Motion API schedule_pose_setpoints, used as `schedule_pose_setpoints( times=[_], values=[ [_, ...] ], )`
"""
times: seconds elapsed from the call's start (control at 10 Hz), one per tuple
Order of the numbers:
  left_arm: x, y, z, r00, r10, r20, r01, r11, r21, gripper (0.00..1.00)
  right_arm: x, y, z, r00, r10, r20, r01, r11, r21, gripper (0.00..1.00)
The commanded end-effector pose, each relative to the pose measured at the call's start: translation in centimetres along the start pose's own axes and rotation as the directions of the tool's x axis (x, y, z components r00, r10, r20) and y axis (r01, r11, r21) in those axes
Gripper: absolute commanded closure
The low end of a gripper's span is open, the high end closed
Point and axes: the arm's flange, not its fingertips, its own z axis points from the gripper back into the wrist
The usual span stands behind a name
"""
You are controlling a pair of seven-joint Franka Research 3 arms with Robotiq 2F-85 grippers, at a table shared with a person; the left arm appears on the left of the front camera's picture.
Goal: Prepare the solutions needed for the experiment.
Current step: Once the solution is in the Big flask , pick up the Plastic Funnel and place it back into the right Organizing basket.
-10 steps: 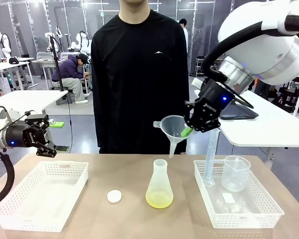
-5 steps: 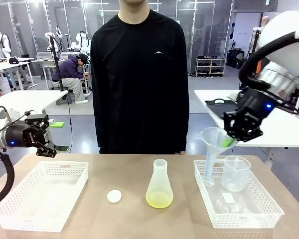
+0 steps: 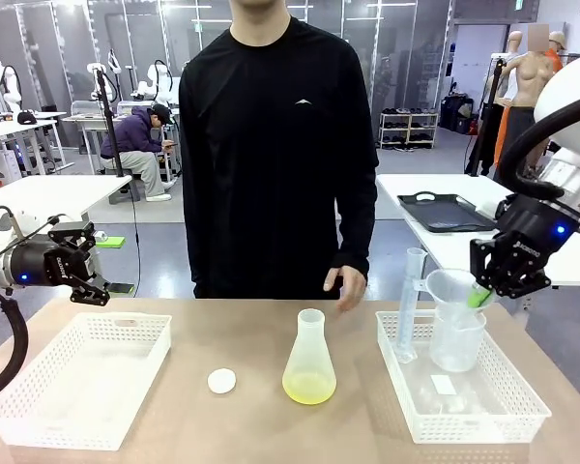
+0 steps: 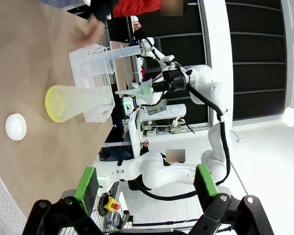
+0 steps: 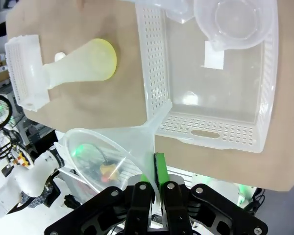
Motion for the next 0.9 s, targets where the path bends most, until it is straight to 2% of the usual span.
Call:
schedule_pose_setpoints(
  times=[0.0, 0.2, 0.5, 0.6, 0.7, 0.8],
  values=[
    [0.1, -0.2, -0.1, 1.000, -0.003, 0.010, 0.003, 1.000, -0.002, 0.00, 0.6, -0.8, -2.5, 0.999, -0.021, -0.035, 0.020, 0.999, -0.031, 1.00],
    [0.1, -0.2, -0.1, 1.000, -0.003, 0.010, 0.003, 1.000, -0.002, 0.00, 0.7, -2.0, -4.7, 0.994, -0.094, -0.046, 0.089, 0.991, -0.099, 1.00],
    [0.1, -0.2, -0.1, 1.000, -0.003, 0.010, 0.003, 1.000, -0.002, 0.00, 0.9, -3.3, -7.0, 0.993, -0.108, -0.056, 0.103, 0.991, -0.088, 1.00],
    [0.1, -0.2, -0.1, 1.000, -0.003, 0.010, 0.003, 1.000, -0.002, 0.00, 1.3, -3.5, -7.0, 0.990, -0.138, -0.033, 0.133, 0.983, -0.125, 0.95],
    [0.1, -0.2, -0.1, 1.000, -0.003, 0.010, 0.003, 1.000, -0.002, 0.00, 1.4, -3.4, -6.8, 0.992, -0.123, -0.002, 0.122, 0.985, -0.121, 0.78],
    [0.1, -0.2, -0.1, 1.000, -0.003, 0.010, 0.003, 1.000, -0.002, 0.00, 1.7, -3.3, -6.7, 0.989, -0.140, 0.045, 0.145, 0.979, -0.141, 0.75]
  ],
)
